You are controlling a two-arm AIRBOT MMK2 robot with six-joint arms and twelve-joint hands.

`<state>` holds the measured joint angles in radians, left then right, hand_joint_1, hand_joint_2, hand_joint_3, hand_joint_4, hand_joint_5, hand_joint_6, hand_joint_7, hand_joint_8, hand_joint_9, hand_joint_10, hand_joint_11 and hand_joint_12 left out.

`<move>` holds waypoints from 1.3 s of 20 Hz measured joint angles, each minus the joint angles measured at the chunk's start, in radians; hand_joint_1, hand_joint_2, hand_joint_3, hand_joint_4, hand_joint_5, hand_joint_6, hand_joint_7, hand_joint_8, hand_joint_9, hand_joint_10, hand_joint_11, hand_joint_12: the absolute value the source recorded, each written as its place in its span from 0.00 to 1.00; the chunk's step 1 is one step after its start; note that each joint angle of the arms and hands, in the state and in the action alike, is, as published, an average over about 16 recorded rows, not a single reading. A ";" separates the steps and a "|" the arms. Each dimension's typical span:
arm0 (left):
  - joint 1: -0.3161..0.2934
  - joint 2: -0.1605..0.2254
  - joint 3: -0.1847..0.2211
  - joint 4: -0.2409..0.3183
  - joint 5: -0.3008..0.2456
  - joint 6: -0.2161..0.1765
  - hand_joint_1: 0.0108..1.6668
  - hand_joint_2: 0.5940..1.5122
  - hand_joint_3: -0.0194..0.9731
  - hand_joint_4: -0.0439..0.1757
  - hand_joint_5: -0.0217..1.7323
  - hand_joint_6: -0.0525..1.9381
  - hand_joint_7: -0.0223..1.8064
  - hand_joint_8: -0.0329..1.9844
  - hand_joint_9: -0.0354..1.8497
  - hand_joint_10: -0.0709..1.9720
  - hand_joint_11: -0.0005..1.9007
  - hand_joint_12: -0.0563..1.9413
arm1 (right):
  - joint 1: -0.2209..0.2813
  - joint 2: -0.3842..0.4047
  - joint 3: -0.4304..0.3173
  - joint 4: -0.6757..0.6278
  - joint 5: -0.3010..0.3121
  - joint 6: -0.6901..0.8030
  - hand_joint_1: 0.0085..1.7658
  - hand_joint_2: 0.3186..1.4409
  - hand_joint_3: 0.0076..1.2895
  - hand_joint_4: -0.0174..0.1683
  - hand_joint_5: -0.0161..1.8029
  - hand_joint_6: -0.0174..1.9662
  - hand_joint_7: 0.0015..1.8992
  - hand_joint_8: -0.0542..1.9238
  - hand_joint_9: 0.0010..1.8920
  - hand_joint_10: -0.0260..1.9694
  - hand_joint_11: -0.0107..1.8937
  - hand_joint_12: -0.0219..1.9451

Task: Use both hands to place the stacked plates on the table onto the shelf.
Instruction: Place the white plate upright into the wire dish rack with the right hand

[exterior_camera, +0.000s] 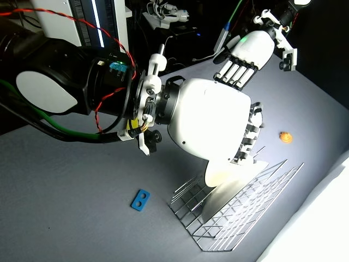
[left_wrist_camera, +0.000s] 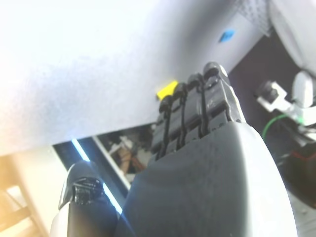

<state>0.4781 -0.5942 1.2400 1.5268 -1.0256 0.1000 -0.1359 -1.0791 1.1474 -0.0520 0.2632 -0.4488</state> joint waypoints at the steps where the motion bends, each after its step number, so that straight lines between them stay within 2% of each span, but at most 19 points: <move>1: 0.002 0.000 0.000 -0.001 -0.001 -0.001 0.01 0.57 0.03 0.19 0.04 0.03 0.05 0.02 0.04 0.04 0.01 0.03 | -0.001 -0.005 0.004 0.011 -0.003 -0.009 0.69 0.69 0.00 0.04 0.45 0.57 0.52 0.56 0.56 0.31 0.37 0.64; 12: 0.063 -0.004 0.013 -0.047 -0.009 -0.004 0.01 0.58 0.03 0.19 0.04 0.03 0.05 0.02 0.03 0.04 0.01 0.03 | -0.011 -0.051 0.052 0.068 -0.014 -0.071 0.69 0.69 0.00 0.04 0.45 0.54 0.51 0.56 0.56 0.32 0.39 0.61; 15: 0.079 -0.006 0.014 -0.063 -0.011 -0.004 0.00 0.58 0.03 0.19 0.05 0.03 0.05 0.02 0.03 0.04 0.01 0.03 | -0.020 -0.062 0.064 0.068 -0.009 -0.082 0.69 0.69 0.00 0.04 0.45 0.55 0.50 0.56 0.55 0.35 0.39 0.62; 26: 0.091 0.000 -0.016 -0.089 -0.009 -0.004 0.00 0.58 0.03 0.19 0.05 0.03 0.05 0.02 0.03 0.04 0.01 0.03 | -0.066 -0.079 0.092 0.070 0.022 -0.134 0.68 0.69 0.00 0.04 0.43 0.58 0.48 0.60 0.51 0.41 0.36 0.68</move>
<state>0.5694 -0.5944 1.2236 1.4373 -1.0345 0.0958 -0.2014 -1.1582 1.2394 0.0185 0.2852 -0.5826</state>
